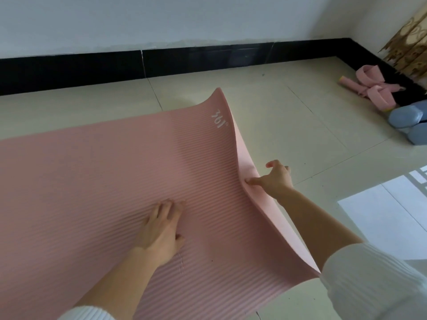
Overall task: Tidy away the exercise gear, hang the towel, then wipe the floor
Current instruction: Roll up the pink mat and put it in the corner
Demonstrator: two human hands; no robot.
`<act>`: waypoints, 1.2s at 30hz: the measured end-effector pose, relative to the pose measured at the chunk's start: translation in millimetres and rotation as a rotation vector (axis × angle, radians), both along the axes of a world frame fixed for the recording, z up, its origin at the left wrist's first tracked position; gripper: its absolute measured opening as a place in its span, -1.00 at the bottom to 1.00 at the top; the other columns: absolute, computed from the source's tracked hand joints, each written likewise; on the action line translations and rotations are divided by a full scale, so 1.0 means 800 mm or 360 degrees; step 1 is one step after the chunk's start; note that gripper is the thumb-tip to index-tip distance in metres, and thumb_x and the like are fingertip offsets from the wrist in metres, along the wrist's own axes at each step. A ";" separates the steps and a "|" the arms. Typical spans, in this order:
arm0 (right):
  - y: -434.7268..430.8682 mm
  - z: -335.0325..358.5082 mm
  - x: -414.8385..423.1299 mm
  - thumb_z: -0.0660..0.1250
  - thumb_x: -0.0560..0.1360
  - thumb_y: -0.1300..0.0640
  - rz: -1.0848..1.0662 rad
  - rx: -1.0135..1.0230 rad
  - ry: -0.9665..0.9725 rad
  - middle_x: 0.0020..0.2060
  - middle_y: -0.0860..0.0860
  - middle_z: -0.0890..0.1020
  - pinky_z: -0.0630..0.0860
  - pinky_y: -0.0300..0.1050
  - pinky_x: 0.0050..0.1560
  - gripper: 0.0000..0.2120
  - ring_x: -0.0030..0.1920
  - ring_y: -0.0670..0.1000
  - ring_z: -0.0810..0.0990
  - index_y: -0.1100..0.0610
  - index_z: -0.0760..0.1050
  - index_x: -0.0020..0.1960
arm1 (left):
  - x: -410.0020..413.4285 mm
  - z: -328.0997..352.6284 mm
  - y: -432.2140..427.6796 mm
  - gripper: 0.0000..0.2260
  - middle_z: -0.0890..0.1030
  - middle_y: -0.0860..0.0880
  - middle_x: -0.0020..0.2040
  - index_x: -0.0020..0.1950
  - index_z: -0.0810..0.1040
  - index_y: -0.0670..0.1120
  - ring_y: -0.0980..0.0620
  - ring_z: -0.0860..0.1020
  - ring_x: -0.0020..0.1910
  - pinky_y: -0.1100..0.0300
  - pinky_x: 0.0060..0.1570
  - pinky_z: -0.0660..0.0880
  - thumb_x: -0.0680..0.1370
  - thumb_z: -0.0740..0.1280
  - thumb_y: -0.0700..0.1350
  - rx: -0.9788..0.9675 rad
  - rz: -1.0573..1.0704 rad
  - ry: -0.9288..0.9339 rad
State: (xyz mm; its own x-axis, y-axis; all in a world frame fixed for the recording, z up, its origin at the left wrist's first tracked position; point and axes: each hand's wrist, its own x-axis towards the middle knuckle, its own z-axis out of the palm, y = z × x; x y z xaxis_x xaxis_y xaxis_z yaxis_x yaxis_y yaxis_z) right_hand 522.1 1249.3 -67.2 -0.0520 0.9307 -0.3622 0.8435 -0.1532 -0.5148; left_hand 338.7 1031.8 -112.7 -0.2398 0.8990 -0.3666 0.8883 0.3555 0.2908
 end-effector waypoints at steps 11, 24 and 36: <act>-0.060 -0.025 -0.029 0.27 0.53 0.01 0.0766 0.0497 -0.0762 0.10 0.13 0.52 0.36 -0.05 -0.18 -0.64 0.08 0.18 0.56 0.20 0.31 0.21 | 0.010 -0.004 0.007 -0.39 -0.07 -0.09 0.54 0.53 -0.02 0.16 -0.19 -0.08 0.51 -0.08 0.46 0.07 0.54 0.20 0.02 -0.0115 0.0017 0.0071; -0.145 -0.056 -0.067 0.44 0.16 0.15 0.1221 0.1112 -0.0691 -0.25 0.04 0.52 0.39 -0.03 -0.30 -0.57 -0.29 0.11 0.51 0.15 0.39 -0.03 | 0.018 0.025 0.068 -0.78 0.51 0.01 -0.07 0.01 0.56 -0.09 0.02 0.49 -0.02 0.16 -0.01 0.35 0.59 0.14 -0.07 0.0443 0.1110 -0.1496; -0.109 -0.009 -0.021 0.35 0.49 0.16 0.0528 0.0323 0.0594 -0.14 -0.15 0.54 0.38 -0.38 -0.22 -0.80 -0.23 -0.22 0.50 -0.04 0.57 0.08 | 0.029 0.028 0.120 -0.65 0.59 -0.04 -0.03 0.10 0.44 -0.07 0.06 0.57 -0.13 0.04 -0.04 0.56 0.36 0.43 -0.19 0.0521 0.1523 -0.1849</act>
State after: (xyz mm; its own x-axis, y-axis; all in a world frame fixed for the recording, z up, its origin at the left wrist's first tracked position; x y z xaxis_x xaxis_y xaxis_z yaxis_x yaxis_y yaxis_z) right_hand 505.4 1162.4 -74.4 -0.4458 0.8918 -0.0772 0.5836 0.2242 -0.7805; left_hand 362.2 1128.1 -90.4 -0.4863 0.6561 -0.5771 -0.3920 0.4264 0.8151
